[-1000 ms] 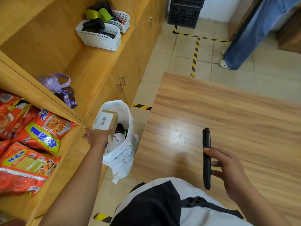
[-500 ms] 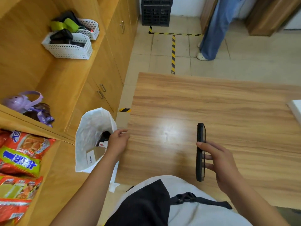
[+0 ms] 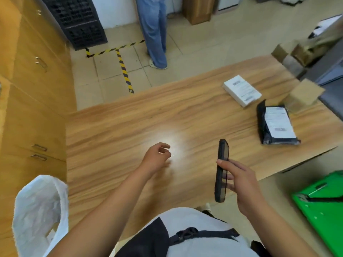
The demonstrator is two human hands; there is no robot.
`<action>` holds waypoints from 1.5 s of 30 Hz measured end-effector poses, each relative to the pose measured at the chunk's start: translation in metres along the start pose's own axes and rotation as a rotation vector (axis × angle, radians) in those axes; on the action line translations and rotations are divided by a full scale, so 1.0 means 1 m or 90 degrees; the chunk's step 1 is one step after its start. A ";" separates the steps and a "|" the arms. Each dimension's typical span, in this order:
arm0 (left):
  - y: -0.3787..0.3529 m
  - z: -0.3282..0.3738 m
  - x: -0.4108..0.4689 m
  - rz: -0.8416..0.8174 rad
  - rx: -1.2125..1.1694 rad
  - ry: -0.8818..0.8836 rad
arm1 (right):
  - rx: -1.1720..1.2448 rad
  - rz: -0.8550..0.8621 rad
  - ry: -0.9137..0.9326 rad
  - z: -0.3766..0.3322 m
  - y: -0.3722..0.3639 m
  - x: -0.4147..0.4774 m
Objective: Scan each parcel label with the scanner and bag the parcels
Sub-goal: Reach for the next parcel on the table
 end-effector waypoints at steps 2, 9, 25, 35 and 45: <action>-0.044 0.023 0.007 -0.047 0.043 -0.010 | 0.037 0.036 -0.013 0.001 0.039 0.010; -0.201 0.087 0.023 -0.196 0.107 -0.020 | 0.123 0.129 -0.037 0.017 0.158 0.039; -0.381 0.175 0.109 -0.163 0.139 -0.025 | 0.125 0.177 -0.065 0.035 0.260 0.048; -0.371 0.151 0.121 -0.098 0.073 0.024 | 0.085 0.197 -0.054 0.039 0.270 0.047; -0.249 0.056 0.074 -0.019 -0.214 0.208 | 0.021 0.062 -0.039 0.016 0.205 0.076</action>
Point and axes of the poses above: each hand's wrist, its own x-axis towards the middle knuckle, its own y-axis out of the back of the hand, z = x × y, the point moved 9 cm from there along x, towards the middle knuckle, and after that the axes turned 2 degrees about z, right-handed, at the moved point
